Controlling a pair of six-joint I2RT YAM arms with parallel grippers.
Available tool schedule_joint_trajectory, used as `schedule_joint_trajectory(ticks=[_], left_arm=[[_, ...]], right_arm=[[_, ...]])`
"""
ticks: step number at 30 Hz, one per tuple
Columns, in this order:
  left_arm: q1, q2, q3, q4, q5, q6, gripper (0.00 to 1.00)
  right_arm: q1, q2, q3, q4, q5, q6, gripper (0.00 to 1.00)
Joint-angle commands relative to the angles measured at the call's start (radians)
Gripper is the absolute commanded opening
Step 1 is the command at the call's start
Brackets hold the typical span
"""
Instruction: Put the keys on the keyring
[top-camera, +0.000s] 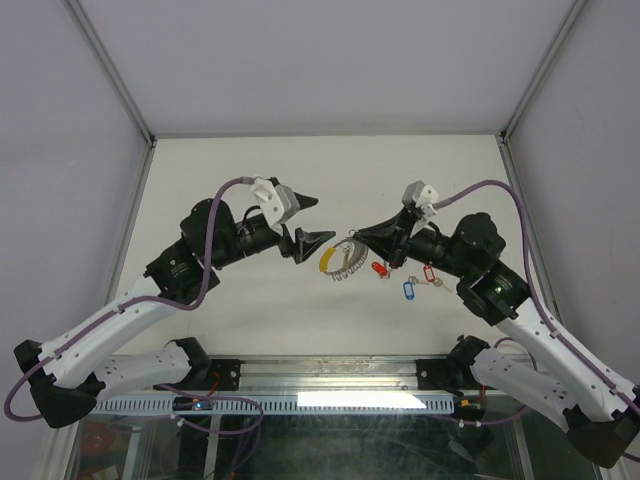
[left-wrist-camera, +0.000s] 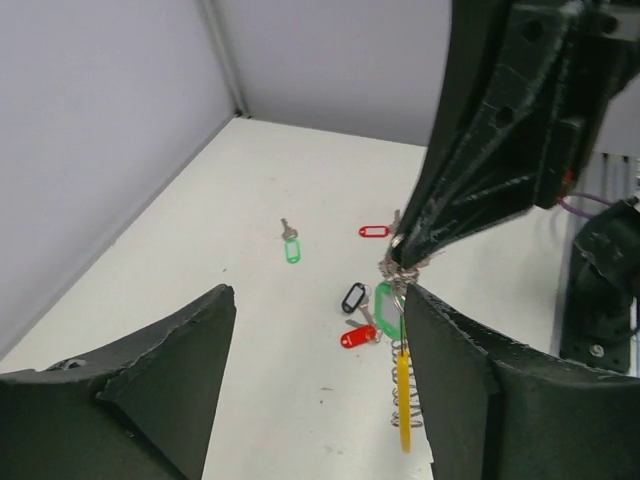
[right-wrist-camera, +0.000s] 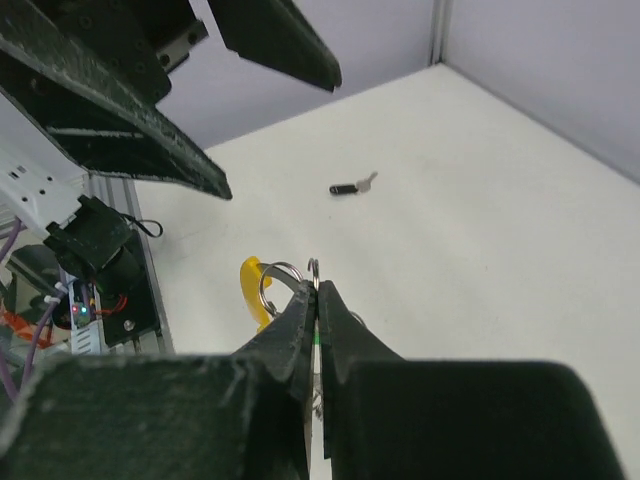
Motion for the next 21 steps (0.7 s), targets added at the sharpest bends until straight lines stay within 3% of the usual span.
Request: schedule_joint_trajectory(ticks=[1,7,11,16,21], left_arm=[[0.053,0.034,-0.007,0.037,-0.168,-0.095,0.69],[0.189,0.067,-0.040,0.048,-0.042,-0.182,0.76],[0.191,0.064,-0.105,0.064,0.149,-0.148,0.89],[0.192,0.037,-0.230,0.133,0.351,-0.109,0.89],[0.190,0.008,-0.308,0.205,0.412,-0.081,0.86]], right_arm=[[0.005,0.041,0.040,-0.052,0.069,0.029,0.00],[0.030,0.119,0.071,-0.173,0.104,0.035,0.00],[0.032,0.121,0.068,-0.143,0.131,0.068,0.00],[0.032,0.119,0.102,-0.133,0.130,0.097,0.00],[0.032,0.114,0.137,-0.131,0.102,0.126,0.00]])
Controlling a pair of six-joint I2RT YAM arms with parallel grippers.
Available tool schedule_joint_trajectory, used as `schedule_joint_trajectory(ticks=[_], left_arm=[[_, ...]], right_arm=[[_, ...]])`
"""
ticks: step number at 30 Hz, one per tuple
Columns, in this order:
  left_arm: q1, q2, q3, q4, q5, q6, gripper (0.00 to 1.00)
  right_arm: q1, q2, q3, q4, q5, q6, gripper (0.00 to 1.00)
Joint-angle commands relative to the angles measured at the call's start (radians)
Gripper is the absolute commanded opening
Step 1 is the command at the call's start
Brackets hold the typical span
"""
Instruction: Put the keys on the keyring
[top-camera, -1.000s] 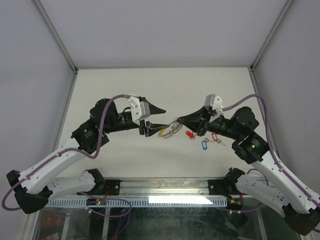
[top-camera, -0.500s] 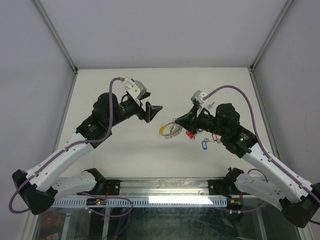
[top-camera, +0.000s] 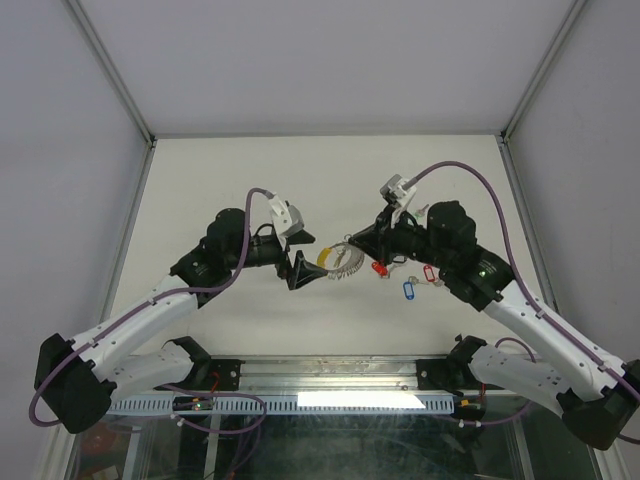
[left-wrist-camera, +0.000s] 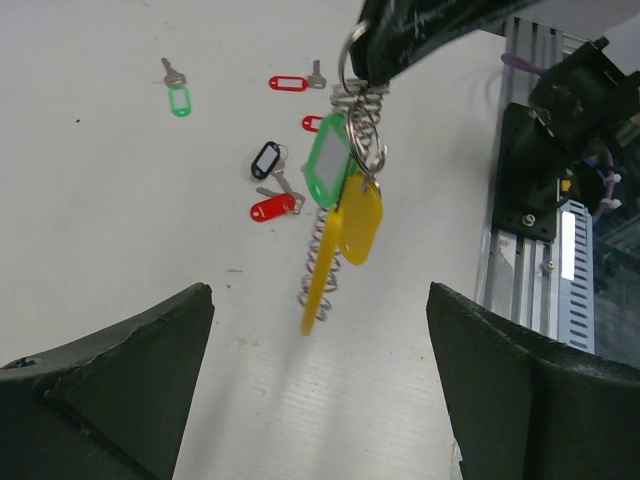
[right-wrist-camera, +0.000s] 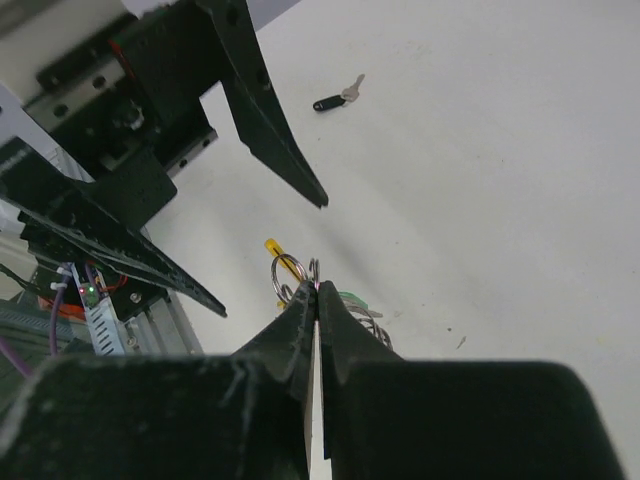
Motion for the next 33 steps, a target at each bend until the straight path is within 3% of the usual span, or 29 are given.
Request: schedule_joint_trajectory(ticks=[1,4,8,20,24,29,33], left_arm=[[-0.005,-0.046,-0.026,0.135,0.140,0.043,0.85],[-0.006,-0.033,-0.026,0.152,0.170,0.055,0.81],[-0.008,-0.010,-0.022,0.154,0.169,0.077,0.65],[-0.009,0.013,-0.009,0.192,0.161,0.080,0.36],[-0.009,0.006,-0.010,0.195,0.156,0.074,0.27],[-0.009,-0.013,0.005,0.192,0.115,0.057,0.05],[-0.007,-0.029,0.055,0.119,0.054,0.055,0.00]], right_arm=[[0.006,-0.028,0.083,0.073,-0.019,0.048,0.00],[0.005,-0.036,0.086,0.093,-0.033,0.072,0.00],[0.005,-0.043,0.093,0.116,-0.053,0.094,0.00],[0.005,-0.061,0.087,0.194,-0.090,0.166,0.00],[0.005,-0.072,0.074,0.225,-0.068,0.198,0.00],[0.005,-0.078,0.067,0.214,-0.032,0.195,0.00],[0.005,-0.083,0.073,0.149,0.018,0.156,0.00]])
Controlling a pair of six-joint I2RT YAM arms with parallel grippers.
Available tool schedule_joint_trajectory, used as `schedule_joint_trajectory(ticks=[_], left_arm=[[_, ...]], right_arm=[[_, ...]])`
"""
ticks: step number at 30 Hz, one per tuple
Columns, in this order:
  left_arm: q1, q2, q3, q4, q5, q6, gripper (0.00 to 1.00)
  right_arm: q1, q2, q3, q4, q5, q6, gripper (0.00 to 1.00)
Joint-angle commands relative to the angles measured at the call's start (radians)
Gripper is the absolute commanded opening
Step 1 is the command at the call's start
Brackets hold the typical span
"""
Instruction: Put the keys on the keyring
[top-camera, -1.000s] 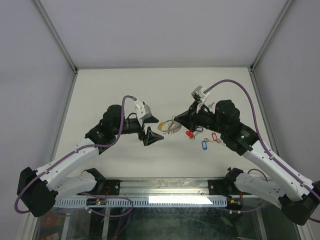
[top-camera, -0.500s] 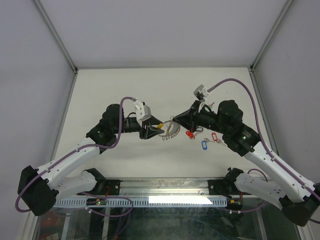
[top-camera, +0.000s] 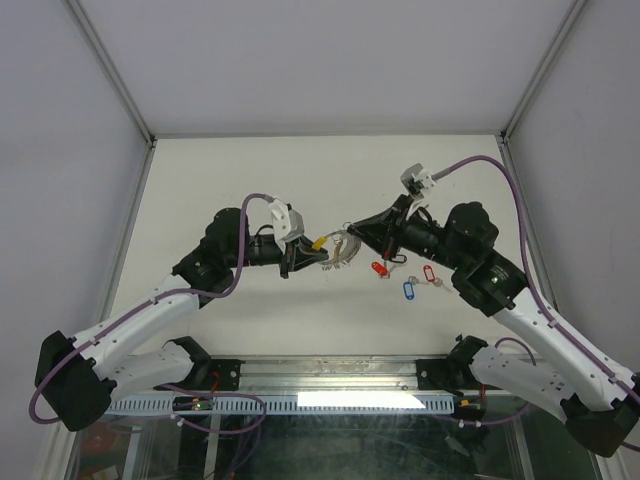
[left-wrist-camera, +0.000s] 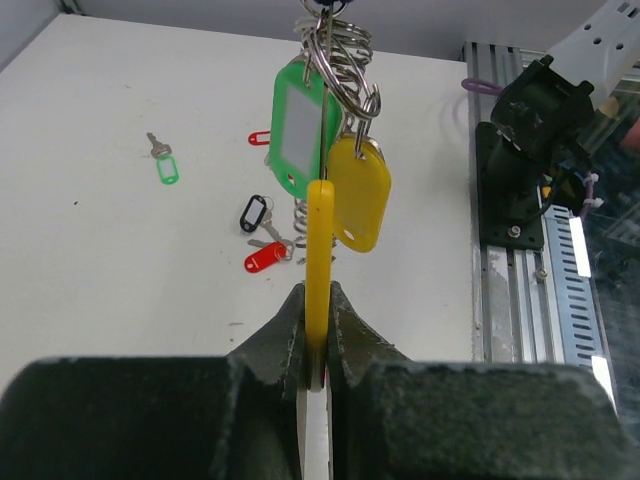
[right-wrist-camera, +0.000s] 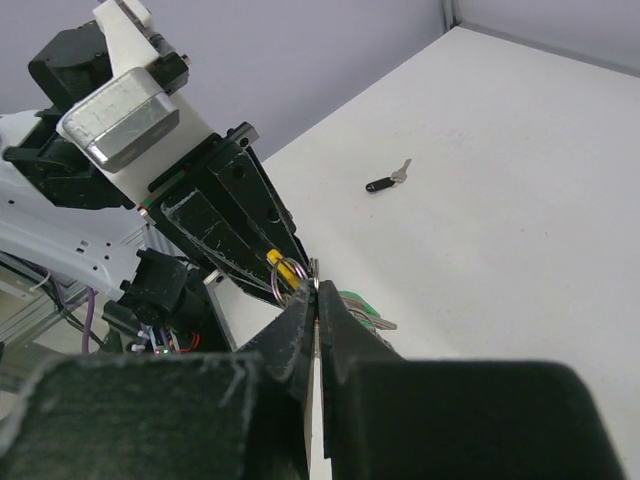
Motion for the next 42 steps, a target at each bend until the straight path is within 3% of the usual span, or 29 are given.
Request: schedule_joint_trajectory(ticks=[1,2,7,14,17,20,22,24,26,27,28,32,42], left_arm=[[0.005,-0.032,0.108,-0.056,-0.088,0.006,0.00],[0.005,-0.024,0.137,-0.109,-0.101,0.017,0.00],[0.005,0.079,0.322,-0.439,-0.184,0.096,0.00],[0.015,0.290,0.587,-0.795,-0.578,0.185,0.00],[0.025,0.426,0.726,-0.882,-0.623,0.156,0.00],[-0.032,0.554,0.880,-0.992,-0.525,0.137,0.00],[-0.158,0.611,0.913,-1.066,-0.615,0.149,0.00],[-0.201,0.634,0.899,-1.127,-0.708,0.133,0.00],[-0.096,0.584,0.832,-1.097,-0.756,0.096,0.00],[0.018,0.564,0.823,-1.085,-0.705,0.082,0.00],[0.059,0.557,0.835,-1.093,-0.670,0.074,0.00],[0.048,0.596,0.908,-1.182,-0.674,0.072,0.00],[0.046,0.598,0.898,-1.192,-0.605,0.091,0.00]], right_arm=[[0.005,-0.029,0.040,-0.007,0.069,-0.033,0.00],[0.005,-0.031,0.042,-0.027,0.091,-0.047,0.00],[0.005,-0.058,0.046,-0.104,0.214,-0.108,0.31],[0.005,-0.104,-0.006,-0.116,0.446,-0.114,0.51],[0.005,-0.102,-0.014,-0.127,0.495,-0.095,0.57],[0.005,-0.100,-0.018,-0.145,0.525,-0.078,0.58],[0.005,-0.109,-0.028,-0.145,0.532,-0.076,0.58],[0.005,-0.120,-0.039,-0.147,0.541,-0.075,0.58],[0.004,-0.127,-0.044,-0.160,0.550,-0.075,0.58],[0.005,-0.132,-0.048,-0.166,0.555,-0.071,0.58],[0.005,-0.136,-0.056,-0.166,0.561,-0.067,0.58],[0.004,-0.147,-0.074,-0.161,0.565,-0.053,0.58],[0.004,-0.140,-0.076,-0.163,0.535,-0.050,0.58]])
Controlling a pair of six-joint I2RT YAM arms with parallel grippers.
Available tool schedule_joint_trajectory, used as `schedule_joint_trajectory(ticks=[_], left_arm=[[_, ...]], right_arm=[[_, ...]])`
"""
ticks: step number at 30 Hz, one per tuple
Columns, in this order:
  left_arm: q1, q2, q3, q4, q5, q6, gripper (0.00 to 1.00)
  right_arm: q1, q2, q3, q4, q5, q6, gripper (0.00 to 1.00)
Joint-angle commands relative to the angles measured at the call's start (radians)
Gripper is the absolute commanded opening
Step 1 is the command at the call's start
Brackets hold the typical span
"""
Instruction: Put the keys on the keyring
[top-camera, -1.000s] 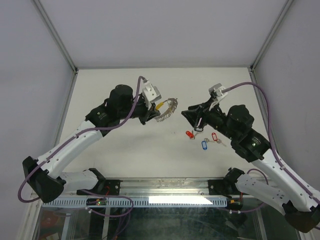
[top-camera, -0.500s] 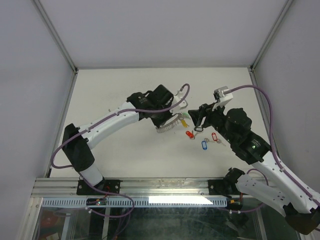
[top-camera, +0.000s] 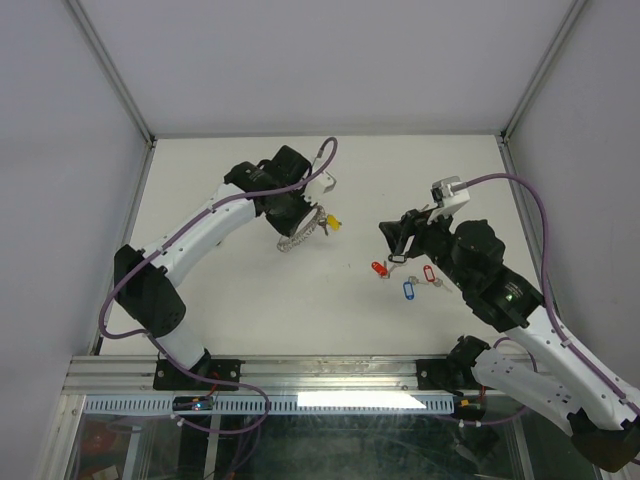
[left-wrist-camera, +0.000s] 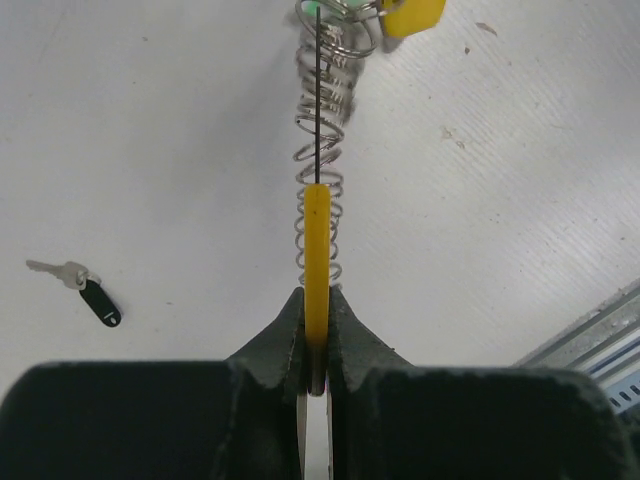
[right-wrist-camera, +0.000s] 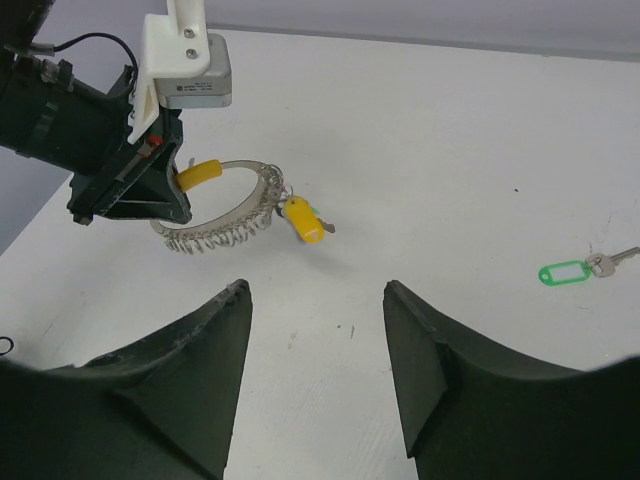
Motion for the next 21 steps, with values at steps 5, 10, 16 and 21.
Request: schedule_joint_trajectory(ticks=[5,10,16,21], left_arm=[[0.002,-0.025,0.028,-0.027,0.043,0.005,0.00],[0.003,-0.021,0.017,-0.027,0.090,0.024,0.00],[0.006,-0.037,0.011,0.014,0.161,0.025,0.00],[0.050,-0.059,-0.024,0.088,0.375,0.030,0.00]], right_arm=[[0.004,-0.003,0.001,0.029,-0.020,0.009,0.59],[0.004,0.014,0.006,0.023,-0.041,0.002,0.59],[0.005,0.014,-0.001,0.021,-0.048,0.008,0.59],[0.004,-0.008,-0.019,0.049,-0.101,0.002,0.77]])
